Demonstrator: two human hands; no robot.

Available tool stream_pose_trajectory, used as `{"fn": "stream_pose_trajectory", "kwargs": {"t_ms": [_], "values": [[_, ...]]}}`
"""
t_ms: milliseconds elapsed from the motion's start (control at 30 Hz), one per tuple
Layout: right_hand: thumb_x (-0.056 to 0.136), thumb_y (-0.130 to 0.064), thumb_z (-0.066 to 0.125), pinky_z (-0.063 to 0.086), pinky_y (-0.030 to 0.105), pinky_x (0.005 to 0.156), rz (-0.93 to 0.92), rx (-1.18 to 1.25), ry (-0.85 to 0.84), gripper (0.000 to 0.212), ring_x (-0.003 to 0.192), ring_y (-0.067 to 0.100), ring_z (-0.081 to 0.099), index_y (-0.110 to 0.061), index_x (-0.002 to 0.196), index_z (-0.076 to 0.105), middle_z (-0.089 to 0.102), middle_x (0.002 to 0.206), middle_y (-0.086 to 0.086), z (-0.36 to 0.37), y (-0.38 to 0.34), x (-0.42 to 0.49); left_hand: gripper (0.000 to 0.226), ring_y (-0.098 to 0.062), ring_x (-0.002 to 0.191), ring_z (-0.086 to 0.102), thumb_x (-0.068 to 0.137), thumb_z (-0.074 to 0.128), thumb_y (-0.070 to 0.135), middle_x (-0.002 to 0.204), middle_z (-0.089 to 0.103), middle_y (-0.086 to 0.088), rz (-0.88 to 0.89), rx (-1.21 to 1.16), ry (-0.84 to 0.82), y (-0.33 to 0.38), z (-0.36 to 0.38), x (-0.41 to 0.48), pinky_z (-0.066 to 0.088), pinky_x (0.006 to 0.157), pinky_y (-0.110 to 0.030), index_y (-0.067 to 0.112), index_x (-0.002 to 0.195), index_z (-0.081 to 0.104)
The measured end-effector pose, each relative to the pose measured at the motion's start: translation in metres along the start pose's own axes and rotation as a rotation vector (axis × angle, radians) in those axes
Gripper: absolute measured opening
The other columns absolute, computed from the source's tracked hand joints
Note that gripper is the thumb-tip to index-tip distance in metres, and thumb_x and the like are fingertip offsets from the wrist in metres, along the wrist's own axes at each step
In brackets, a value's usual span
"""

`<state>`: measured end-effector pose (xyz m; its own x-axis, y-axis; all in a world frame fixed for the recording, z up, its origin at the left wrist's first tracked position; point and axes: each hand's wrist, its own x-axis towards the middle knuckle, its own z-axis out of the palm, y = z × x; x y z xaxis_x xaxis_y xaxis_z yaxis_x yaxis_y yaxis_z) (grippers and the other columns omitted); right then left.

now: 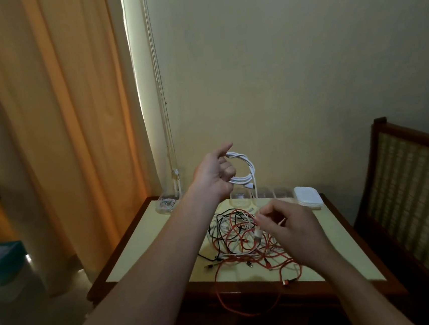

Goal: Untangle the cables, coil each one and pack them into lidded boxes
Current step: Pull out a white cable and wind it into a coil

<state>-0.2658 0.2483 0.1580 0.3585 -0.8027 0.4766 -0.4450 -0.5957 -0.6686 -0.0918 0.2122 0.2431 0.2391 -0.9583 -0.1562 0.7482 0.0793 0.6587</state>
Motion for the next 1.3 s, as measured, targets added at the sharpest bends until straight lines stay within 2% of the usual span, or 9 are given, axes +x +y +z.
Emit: {"fn": "stream_pose_trajectory", "kwargs": {"t_ms": [233,400,500,600,767,933,1100,1200,1300], "values": [[0.096,-0.024,0.068,0.061,0.033,0.077,0.246,0.296,0.198,0.012,0.073,0.007,0.073,-0.020,0.086,0.074,0.077,0.077,-0.006,0.019,-0.018,0.017,0.023,-0.006,0.028,0.018,0.101,0.041,0.001,0.039,0.020,0.007,0.012,-0.050,-0.052,-0.014,0.004,-0.003,0.018,0.030,-0.016,0.002,0.094,0.063],[0.097,-0.008,0.064,0.061,0.031,0.084,0.381,0.814,0.430,0.010,0.087,0.020,0.076,-0.003,0.100,0.071,0.079,0.087,0.006,0.020,-0.030,0.032,0.017,-0.012,0.051,0.064,0.099,0.059,0.014,0.056,0.066,-0.003,0.182,0.194,-0.105,-0.025,0.008,-0.008,0.054,0.053,-0.023,0.007,0.086,0.066],[0.096,-0.004,0.063,0.061,0.029,0.084,0.393,1.095,0.499,0.015,0.095,0.025,0.075,0.004,0.109,0.069,0.077,0.096,0.015,0.013,-0.034,0.044,0.016,-0.007,0.057,0.062,0.095,0.067,0.022,0.067,0.072,-0.002,0.283,0.397,-0.105,-0.033,0.003,-0.010,0.048,0.057,-0.017,0.014,0.082,0.074],[0.097,-0.003,0.062,0.060,0.028,0.085,0.401,1.326,0.456,0.018,0.102,0.023,0.074,0.004,0.113,0.067,0.075,0.106,0.018,0.006,-0.036,0.053,0.025,0.000,0.050,0.057,0.095,0.068,0.024,0.059,0.069,0.006,0.451,0.512,-0.069,-0.038,0.001,-0.011,0.042,0.053,-0.015,0.017,0.072,0.074],[0.101,-0.009,0.056,0.057,0.027,0.076,0.481,1.473,0.335,0.013,0.097,0.013,0.072,-0.012,0.106,0.068,0.075,0.106,0.006,0.004,-0.031,0.056,0.020,-0.008,0.065,0.067,0.089,0.073,0.036,0.066,0.073,0.002,0.633,0.651,0.012,-0.041,0.000,-0.005,0.056,0.076,-0.034,0.027,0.072,0.079],[0.100,-0.026,0.059,0.039,0.027,0.070,0.536,1.464,0.232,0.012,0.083,0.012,0.050,-0.027,0.109,0.065,0.073,0.096,-0.011,0.002,-0.031,0.052,0.021,-0.002,0.044,0.056,0.090,0.072,0.033,0.069,0.072,0.003,0.415,0.573,0.057,-0.043,0.001,-0.008,0.039,0.050,-0.022,0.014,0.094,0.079],[0.101,-0.025,0.053,0.036,0.019,0.053,0.528,1.483,0.091,0.019,0.059,0.006,0.047,-0.021,0.115,0.066,0.070,0.089,-0.005,0.002,-0.026,0.052,0.017,-0.013,0.062,0.066,0.092,0.069,0.028,0.077,0.074,-0.003,0.274,0.579,-0.038,-0.054,-0.010,-0.003,0.045,0.064,-0.032,0.013,0.088,0.075],[0.097,-0.023,0.055,0.031,0.019,0.049,0.558,1.457,-0.004,0.022,0.054,0.005,0.040,-0.019,0.116,0.068,0.062,0.079,-0.006,0.001,-0.021,0.048,0.024,-0.018,0.069,0.064,0.090,0.070,0.038,0.081,0.073,-0.005,0.329,0.658,-0.094,-0.059,-0.015,-0.002,0.050,0.070,-0.037,0.014,0.089,0.073],[0.091,-0.019,0.058,0.025,0.021,0.048,0.560,1.450,-0.054,0.024,0.051,0.006,0.033,-0.017,0.112,0.070,0.053,0.074,-0.006,0.002,-0.021,0.044,0.025,-0.018,0.069,0.059,0.096,0.063,0.031,0.081,0.067,-0.007,0.381,0.679,-0.135,-0.058,-0.015,-0.004,0.046,0.065,-0.034,0.008,0.100,0.072]]}}
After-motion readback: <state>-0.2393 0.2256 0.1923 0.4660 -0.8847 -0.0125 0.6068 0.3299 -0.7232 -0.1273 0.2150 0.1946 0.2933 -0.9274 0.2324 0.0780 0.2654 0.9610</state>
